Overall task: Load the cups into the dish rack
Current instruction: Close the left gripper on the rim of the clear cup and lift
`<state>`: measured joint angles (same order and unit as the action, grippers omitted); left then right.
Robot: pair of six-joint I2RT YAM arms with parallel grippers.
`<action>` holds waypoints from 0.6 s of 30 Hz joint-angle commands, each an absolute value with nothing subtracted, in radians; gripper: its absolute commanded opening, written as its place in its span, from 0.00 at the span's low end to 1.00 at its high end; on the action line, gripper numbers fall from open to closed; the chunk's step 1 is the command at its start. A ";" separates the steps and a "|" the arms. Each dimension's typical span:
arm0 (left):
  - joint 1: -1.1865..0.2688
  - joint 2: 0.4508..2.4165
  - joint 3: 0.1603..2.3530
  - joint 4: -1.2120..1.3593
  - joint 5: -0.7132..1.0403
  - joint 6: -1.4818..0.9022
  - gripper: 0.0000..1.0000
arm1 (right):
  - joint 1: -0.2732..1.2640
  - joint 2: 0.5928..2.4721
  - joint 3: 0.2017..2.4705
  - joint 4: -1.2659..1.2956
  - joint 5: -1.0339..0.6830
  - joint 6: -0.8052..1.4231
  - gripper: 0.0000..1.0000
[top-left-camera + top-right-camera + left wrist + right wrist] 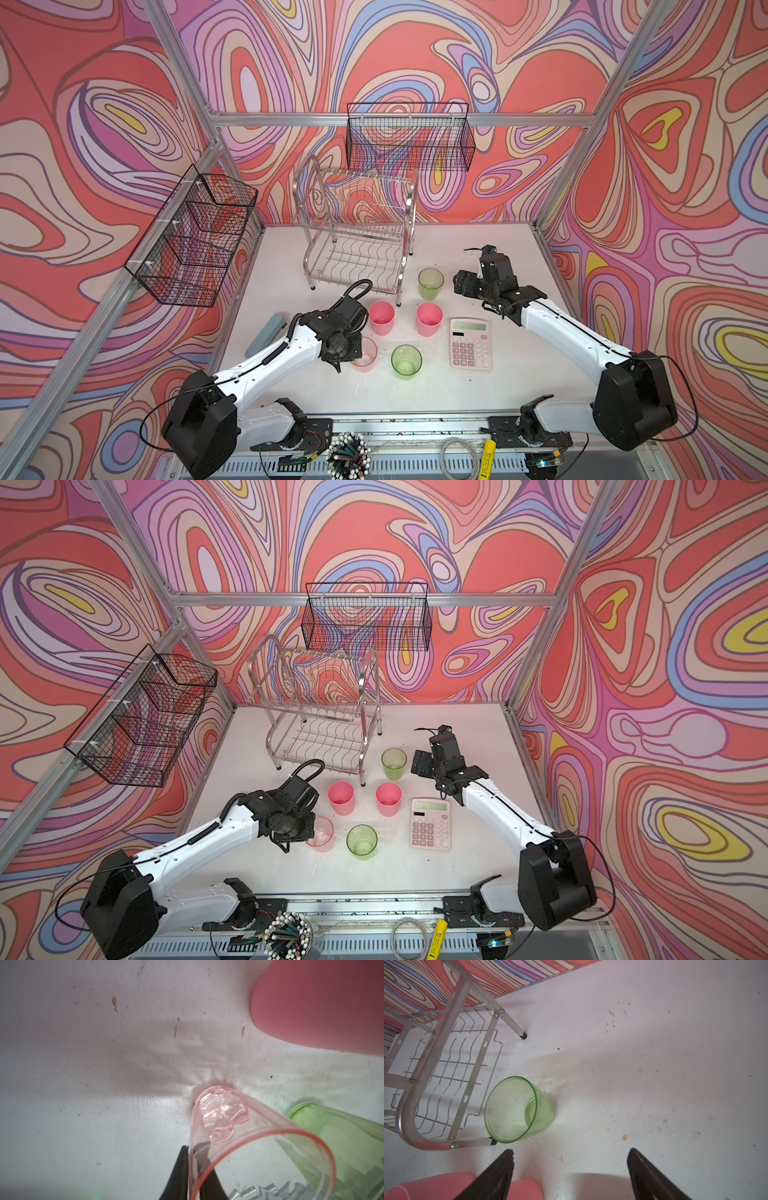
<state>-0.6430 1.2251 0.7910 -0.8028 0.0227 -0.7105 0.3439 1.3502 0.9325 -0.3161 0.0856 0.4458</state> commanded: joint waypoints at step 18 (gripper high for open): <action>-0.649 1.129 0.946 -0.923 0.027 -0.564 0.07 | 0.349 1.303 1.013 -0.384 0.075 0.442 0.89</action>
